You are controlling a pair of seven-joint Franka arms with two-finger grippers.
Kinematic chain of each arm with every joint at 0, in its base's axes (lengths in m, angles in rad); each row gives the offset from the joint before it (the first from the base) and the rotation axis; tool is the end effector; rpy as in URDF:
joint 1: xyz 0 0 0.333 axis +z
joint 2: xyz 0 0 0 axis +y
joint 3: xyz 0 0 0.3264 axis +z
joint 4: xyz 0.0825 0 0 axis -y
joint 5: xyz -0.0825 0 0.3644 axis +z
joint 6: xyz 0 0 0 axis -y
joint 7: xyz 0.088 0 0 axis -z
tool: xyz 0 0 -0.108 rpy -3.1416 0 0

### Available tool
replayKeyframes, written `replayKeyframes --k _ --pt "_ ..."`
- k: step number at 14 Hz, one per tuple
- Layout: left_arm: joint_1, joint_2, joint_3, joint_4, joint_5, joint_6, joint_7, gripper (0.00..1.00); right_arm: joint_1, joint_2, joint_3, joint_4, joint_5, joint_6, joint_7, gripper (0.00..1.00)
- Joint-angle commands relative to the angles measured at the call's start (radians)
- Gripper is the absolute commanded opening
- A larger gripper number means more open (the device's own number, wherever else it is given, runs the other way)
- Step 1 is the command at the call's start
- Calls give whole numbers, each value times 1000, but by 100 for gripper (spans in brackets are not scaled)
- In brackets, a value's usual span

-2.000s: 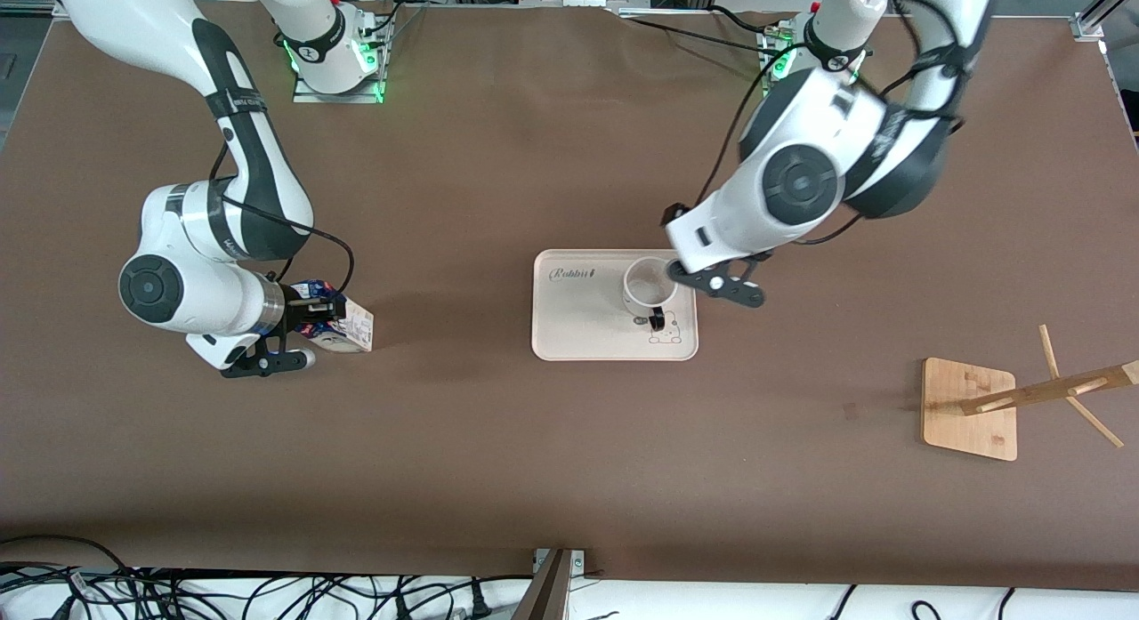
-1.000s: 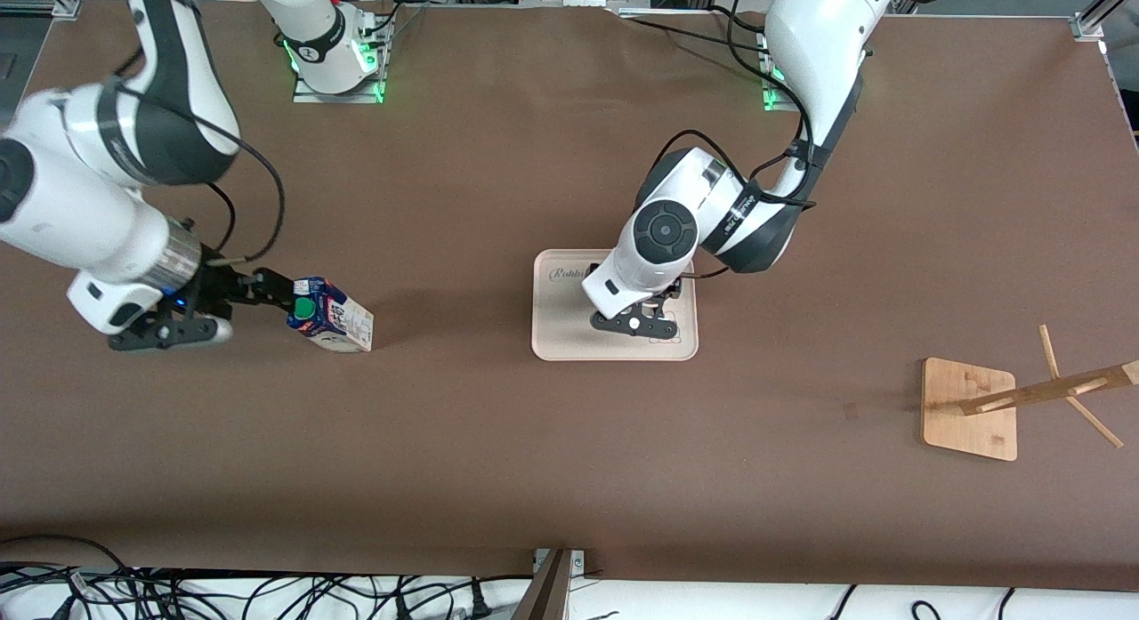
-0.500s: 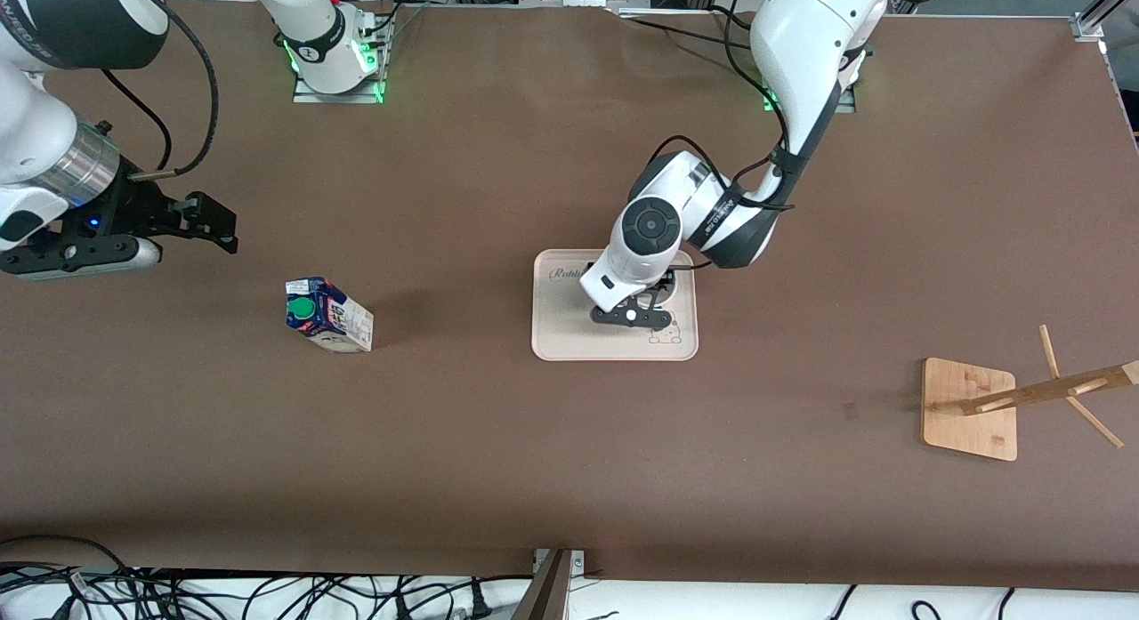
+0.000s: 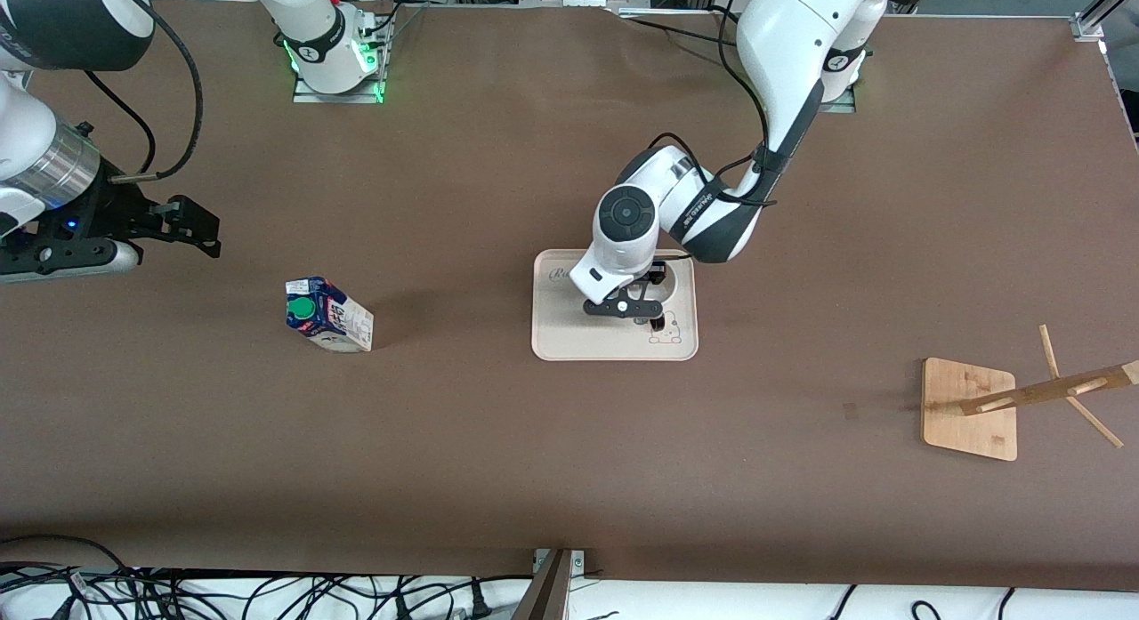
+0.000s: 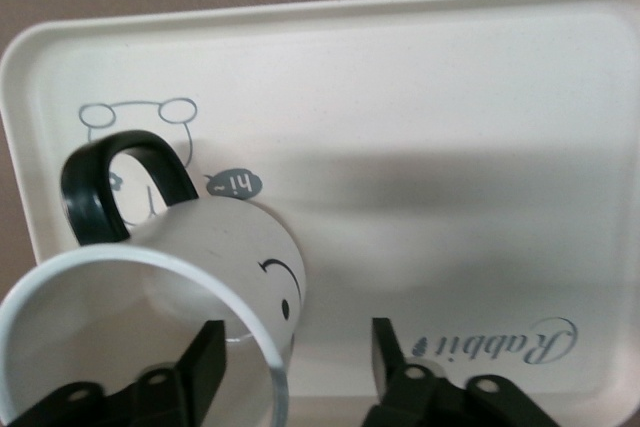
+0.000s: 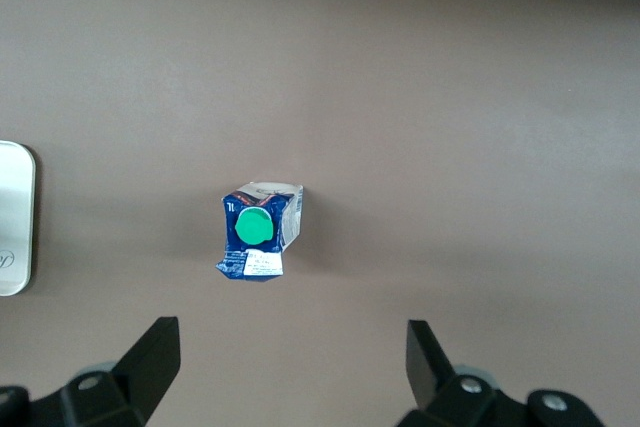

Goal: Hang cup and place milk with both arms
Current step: 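Grasp the white mug rim with the left gripper, then lift the white mug and carry it toward the wooden mug tree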

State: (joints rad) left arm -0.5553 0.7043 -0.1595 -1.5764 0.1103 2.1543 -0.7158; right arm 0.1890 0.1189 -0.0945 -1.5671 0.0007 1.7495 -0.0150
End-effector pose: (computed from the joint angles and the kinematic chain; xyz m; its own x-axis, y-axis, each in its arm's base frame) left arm 0.5258 -0.4293 0.2396 0.9946 -0.0306 -0.0994 -0.0369 -0.9974 -0.0616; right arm 0.5837 0.0586 0.5855 0.9918 0.1103 0.0638 0.1098 -0.9939 0.0115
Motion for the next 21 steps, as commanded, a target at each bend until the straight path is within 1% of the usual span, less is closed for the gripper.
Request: replayKeyframes --k 1,6,8,11,14,17,19,21 --pt "-9 -5 -6 -7 46 -4 -27 0 1 11 -2 30 -13 -22 -13 100" --pt "-9 -9 -11 4 38 -4 -36 0 0 11 -4 30 -8 -16 -11 100" --pt "-9 -34 -11 12 46 -4 -42 0 -2 11 -4 30 -10 -16 -10 100" --pt "1 -159 -12 12 32 -7 -39 0 -2 13 -16 30 -5 -16 -10 100" --pt "32 -294 -12 13 46 -105 -27 0 -2 13 -17 30 -4 -18 -8 100" --pt "122 -387 -5 13 58 -178 82 0 -2 13 -16 30 -4 -19 -8 100" --pt "190 -437 -2 15 164 -192 166 0 -2 13 -17 30 -4 -21 -8 100" --pt "251 -457 0 30 169 -191 255 0 -2 13 -16 30 -2 -21 -8 100"
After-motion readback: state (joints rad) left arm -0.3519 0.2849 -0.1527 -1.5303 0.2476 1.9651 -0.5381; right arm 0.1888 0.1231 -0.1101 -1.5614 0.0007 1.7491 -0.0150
